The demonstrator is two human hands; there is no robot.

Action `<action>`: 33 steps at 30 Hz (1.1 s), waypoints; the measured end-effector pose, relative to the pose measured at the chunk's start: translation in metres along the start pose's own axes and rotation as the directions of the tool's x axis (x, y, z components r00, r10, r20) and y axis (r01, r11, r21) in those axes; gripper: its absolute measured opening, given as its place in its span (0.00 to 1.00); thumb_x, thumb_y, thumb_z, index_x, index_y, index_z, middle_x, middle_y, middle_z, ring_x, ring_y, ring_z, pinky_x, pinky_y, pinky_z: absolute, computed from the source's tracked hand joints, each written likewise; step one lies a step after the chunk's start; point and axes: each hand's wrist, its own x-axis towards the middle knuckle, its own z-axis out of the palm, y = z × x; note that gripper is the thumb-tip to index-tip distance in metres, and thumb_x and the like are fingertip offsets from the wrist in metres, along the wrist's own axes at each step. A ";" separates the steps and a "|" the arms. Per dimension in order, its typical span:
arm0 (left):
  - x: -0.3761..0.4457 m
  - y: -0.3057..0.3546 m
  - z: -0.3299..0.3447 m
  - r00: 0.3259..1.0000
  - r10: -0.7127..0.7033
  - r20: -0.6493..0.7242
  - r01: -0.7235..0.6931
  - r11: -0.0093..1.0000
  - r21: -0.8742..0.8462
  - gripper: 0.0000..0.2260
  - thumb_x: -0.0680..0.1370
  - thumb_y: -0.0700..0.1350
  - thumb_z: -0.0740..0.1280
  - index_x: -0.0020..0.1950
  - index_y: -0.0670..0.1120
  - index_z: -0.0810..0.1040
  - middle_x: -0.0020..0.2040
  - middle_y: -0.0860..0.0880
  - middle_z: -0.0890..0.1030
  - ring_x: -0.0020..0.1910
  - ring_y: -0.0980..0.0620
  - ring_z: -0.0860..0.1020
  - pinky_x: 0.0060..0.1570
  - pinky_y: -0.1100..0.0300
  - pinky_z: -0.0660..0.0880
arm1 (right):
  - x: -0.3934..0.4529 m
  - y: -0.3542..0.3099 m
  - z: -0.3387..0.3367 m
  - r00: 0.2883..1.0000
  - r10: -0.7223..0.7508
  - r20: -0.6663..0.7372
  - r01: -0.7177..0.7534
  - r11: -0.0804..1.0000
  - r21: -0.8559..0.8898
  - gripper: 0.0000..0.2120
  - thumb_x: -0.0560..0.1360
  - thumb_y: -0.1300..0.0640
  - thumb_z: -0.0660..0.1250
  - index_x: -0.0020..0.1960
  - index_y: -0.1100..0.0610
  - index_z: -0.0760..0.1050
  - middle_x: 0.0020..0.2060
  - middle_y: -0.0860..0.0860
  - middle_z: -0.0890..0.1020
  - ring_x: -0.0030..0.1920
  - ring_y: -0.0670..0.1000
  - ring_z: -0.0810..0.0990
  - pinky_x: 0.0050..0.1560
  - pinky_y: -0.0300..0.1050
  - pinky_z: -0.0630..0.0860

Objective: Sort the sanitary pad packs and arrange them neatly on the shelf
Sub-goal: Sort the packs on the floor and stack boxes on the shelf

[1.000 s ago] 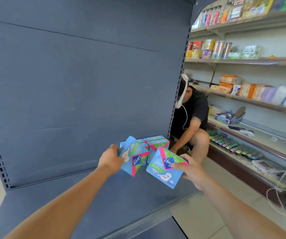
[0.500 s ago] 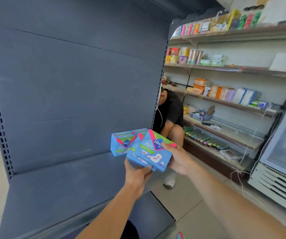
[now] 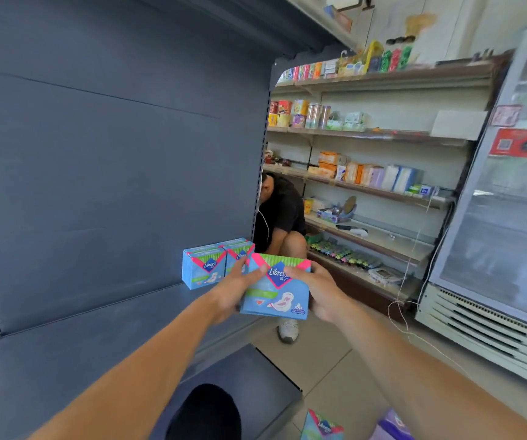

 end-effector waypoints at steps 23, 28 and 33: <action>-0.017 -0.251 0.218 0.937 -0.305 0.170 0.184 0.844 0.504 0.19 0.77 0.43 0.64 0.67 0.40 0.65 0.53 0.41 0.77 0.45 0.46 0.75 0.37 0.57 0.69 | -0.172 0.231 -0.185 0.733 0.042 -0.679 -0.413 0.821 -0.395 0.17 0.81 0.51 0.58 0.67 0.56 0.65 0.52 0.53 0.78 0.51 0.55 0.77 0.47 0.45 0.70; -0.022 -0.355 0.231 0.878 -0.430 0.210 0.203 0.733 0.649 0.28 0.82 0.40 0.59 0.78 0.42 0.50 0.65 0.36 0.73 0.60 0.40 0.75 0.50 0.54 0.70 | -0.186 0.323 -0.206 0.641 0.193 -0.743 -0.551 0.790 -0.269 0.16 0.81 0.55 0.59 0.68 0.58 0.65 0.59 0.56 0.78 0.60 0.58 0.76 0.54 0.45 0.70; -0.027 -0.442 0.231 0.812 -0.555 0.179 0.300 0.661 0.688 0.25 0.80 0.41 0.61 0.76 0.45 0.56 0.66 0.42 0.75 0.62 0.43 0.75 0.48 0.61 0.67 | -0.197 0.408 -0.227 0.597 0.323 -0.734 -0.601 0.786 -0.142 0.15 0.76 0.60 0.64 0.63 0.55 0.70 0.57 0.49 0.79 0.58 0.51 0.78 0.57 0.42 0.71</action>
